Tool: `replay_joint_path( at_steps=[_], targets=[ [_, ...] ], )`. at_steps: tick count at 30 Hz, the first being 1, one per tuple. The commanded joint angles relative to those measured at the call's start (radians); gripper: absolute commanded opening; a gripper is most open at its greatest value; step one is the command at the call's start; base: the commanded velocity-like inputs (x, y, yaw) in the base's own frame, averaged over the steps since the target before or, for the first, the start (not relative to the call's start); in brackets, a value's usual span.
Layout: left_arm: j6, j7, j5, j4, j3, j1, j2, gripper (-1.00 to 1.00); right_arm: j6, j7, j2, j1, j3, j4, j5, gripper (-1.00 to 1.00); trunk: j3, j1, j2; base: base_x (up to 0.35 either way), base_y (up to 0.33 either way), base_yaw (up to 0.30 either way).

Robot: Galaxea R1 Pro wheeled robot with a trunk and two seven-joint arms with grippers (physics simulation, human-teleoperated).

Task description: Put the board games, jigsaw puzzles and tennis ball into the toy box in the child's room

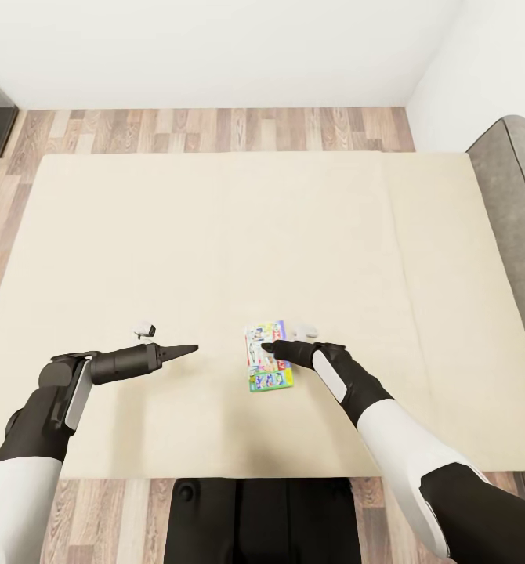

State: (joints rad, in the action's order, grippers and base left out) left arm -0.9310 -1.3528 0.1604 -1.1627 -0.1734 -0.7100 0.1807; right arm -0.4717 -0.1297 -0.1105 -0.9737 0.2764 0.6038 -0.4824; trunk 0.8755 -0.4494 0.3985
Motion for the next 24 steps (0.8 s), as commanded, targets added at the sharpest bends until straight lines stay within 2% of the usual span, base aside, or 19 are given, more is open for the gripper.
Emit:
replay_joint_path(
  at_steps=[1, 8, 24],
  targets=[
    [-0.01, -0.002, 0.002, 0.0, 0.0, 0.0, 0.0, 1.0, -0.004, -0.001, 0.0, 0.0, 0.001, 0.001, -0.001, 1.0, 0.001, -0.001, 0.002, 0.0, 0.11, 0.0],
    [-0.01, -0.002, 0.003, 0.0, 0.0, 0.0, 0.0, 1.0, -0.003, -0.001, 0.0, 0.0, 0.001, 0.001, -0.001, 1.0, 0.001, -0.001, 0.002, 0.0, 0.129, 0.0],
    [-0.01, -0.002, 0.003, -0.001, 0.0, 0.0, 0.0, 1.0, -0.002, -0.001, 0.0, 0.0, 0.003, 0.001, -0.001, 1.0, 0.001, -0.001, 0.002, 0.0, 0.031, 0.007]
  ],
)
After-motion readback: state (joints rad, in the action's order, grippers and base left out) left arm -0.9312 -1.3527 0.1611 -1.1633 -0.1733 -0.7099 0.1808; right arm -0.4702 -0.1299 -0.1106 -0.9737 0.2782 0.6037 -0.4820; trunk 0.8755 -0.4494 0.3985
